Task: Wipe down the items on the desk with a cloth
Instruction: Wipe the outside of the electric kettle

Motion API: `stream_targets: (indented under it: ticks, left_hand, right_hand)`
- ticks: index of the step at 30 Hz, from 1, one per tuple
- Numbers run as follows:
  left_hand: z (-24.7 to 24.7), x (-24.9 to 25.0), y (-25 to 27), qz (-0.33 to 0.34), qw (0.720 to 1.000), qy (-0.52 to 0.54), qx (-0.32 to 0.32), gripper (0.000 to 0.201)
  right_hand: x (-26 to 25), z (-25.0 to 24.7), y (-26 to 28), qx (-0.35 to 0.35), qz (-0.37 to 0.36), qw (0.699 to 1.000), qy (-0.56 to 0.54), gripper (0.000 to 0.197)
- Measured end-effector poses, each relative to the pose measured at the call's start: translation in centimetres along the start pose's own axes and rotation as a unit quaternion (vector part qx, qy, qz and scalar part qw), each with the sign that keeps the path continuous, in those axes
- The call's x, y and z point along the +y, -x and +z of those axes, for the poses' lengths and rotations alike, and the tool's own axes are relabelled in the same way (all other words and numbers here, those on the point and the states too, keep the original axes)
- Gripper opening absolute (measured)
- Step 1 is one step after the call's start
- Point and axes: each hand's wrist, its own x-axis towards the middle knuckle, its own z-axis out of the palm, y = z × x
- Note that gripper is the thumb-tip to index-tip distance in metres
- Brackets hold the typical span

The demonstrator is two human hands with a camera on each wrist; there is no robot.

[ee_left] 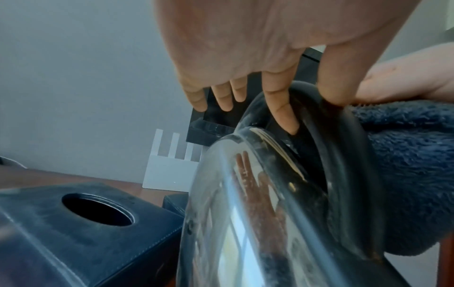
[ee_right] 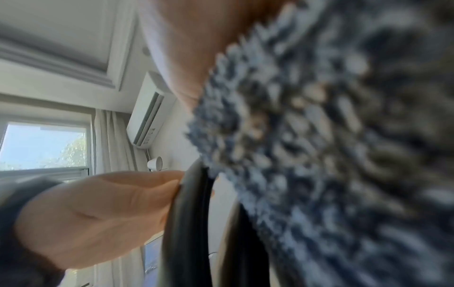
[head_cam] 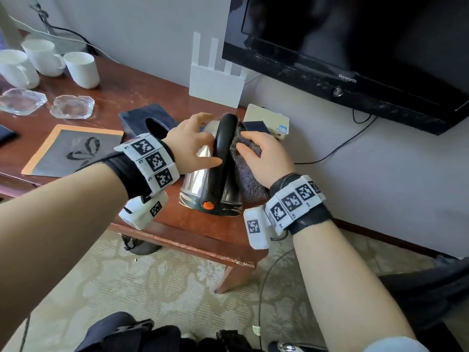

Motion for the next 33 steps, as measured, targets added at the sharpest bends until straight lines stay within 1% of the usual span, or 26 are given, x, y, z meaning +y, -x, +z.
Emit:
stream_targets:
  ticks: [3, 5, 6, 8, 10, 11, 13, 16, 18, 20, 22, 26, 28, 30, 33]
  left_hand:
    - [-0.4, -0.5, 0.4, 0.056, 0.998, -0.025, -0.007, 0.059]
    - [-1.1, -0.9, 0.2, 0.072, 0.996, -0.054, -0.003, 0.051]
    - [-1.6, -1.0, -0.2, 0.074, 0.995, -0.060, 0.005, 0.053]
    - [-2.8, -0.7, -1.3, 0.065, 0.995, -0.068, 0.014, 0.062]
    - [-3.7, -0.5, -2.4, 0.054, 0.996, -0.067, -0.002, 0.072]
    - [-3.8, -0.6, -2.9, 0.047, 0.998, -0.045, -0.021, 0.072]
    - [-3.9, -0.9, -3.4, 0.043, 0.997, -0.023, -0.052, 0.067]
    - [-4.1, -1.8, -3.8, 0.047, 0.996, -0.059, -0.052, 0.058]
    - [-4.3, -2.7, -3.9, 0.045, 0.996, -0.053, -0.057, 0.053]
    - [-4.4, -3.5, -3.8, 0.053, 0.994, -0.057, -0.072, 0.052]
    - [-4.2, -4.3, -3.4, 0.072, 0.993, -0.034, -0.087, 0.053]
    - [-3.8, -5.8, -2.4, 0.103, 0.982, 0.108, -0.114, 0.058]
    - [-3.6, -6.4, -1.8, 0.124, 0.973, 0.152, -0.126, 0.060]
    - [-3.4, -6.8, -1.1, 0.151, 0.965, 0.164, -0.136, 0.061]
    - [-3.2, -7.7, -0.6, 0.155, 0.964, 0.168, -0.133, 0.060]
  right_hand:
    - [-0.3, -0.4, 0.1, -0.013, 0.000, 1.000, -0.007, 0.038]
    - [-0.2, -1.1, 0.3, -0.040, -0.008, 0.999, -0.012, 0.040]
    - [-0.1, -1.3, 0.4, -0.052, -0.015, 0.998, -0.010, 0.040]
    - [0.0, -1.6, 0.5, -0.064, -0.029, 0.998, -0.009, 0.040]
    - [0.0, -1.7, 0.6, -0.074, -0.036, 0.997, 0.000, 0.038]
    - [0.1, -1.8, 0.6, -0.075, -0.033, 0.997, 0.011, 0.037]
    - [0.3, -2.2, 0.8, -0.047, -0.007, 0.999, 0.022, 0.034]
    - [1.5, -3.0, 1.7, 0.058, 0.077, 0.995, 0.015, 0.031]
    - [2.5, -3.1, 2.7, 0.099, 0.131, 0.986, 0.019, 0.031]
    - [2.9, -2.4, 3.8, 0.103, 0.172, 0.979, 0.024, 0.030]
    - [2.5, -1.2, 4.6, 0.103, 0.200, 0.974, 0.027, 0.030]
    - [0.2, 1.7, 4.5, 0.114, 0.228, 0.966, 0.044, 0.030]
    - [-1.3, 3.6, 4.0, 0.110, 0.239, 0.963, 0.062, 0.030]
    - [-3.0, 5.5, 3.4, 0.105, 0.247, 0.961, 0.070, 0.032]
    - [-4.8, 7.2, 2.4, 0.116, 0.263, 0.954, 0.089, 0.032]
